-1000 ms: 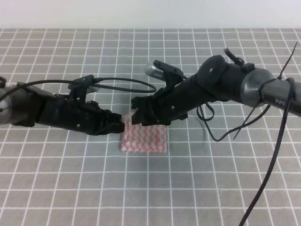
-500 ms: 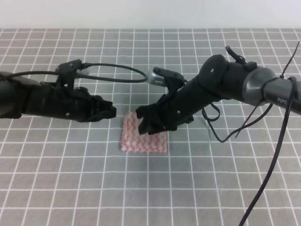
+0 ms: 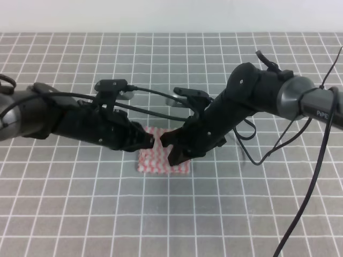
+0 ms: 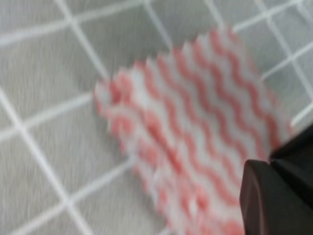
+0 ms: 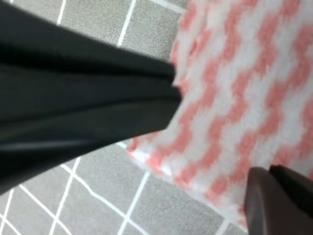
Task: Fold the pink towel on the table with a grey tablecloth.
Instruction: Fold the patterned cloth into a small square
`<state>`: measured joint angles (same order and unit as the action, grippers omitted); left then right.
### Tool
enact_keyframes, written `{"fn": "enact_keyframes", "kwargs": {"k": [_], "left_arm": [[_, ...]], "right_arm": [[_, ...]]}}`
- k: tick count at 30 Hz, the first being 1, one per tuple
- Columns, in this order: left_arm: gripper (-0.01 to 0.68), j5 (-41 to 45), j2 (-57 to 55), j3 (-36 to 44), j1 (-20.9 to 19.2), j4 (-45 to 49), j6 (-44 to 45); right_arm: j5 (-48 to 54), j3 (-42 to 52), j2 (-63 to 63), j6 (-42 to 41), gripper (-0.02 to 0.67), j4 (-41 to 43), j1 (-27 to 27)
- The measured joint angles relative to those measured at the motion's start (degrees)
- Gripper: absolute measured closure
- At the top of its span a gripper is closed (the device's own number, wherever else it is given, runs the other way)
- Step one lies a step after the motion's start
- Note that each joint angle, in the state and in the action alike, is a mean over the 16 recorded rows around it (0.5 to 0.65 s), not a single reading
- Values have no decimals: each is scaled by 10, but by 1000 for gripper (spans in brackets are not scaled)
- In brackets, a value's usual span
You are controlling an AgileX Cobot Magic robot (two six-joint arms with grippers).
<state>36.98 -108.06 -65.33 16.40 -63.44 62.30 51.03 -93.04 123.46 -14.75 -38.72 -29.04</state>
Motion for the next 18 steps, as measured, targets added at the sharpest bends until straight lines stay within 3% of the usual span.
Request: {"fn": "enact_keyframes", "kwargs": {"k": [10,18], "left_arm": [[674,9,-11,0,4,86,-60],[674,17,-15,-2,1,99,-68]], "right_arm": [[6,0,-2,0,664,6,8],[16,0,-1,-1,664,6,9]]}}
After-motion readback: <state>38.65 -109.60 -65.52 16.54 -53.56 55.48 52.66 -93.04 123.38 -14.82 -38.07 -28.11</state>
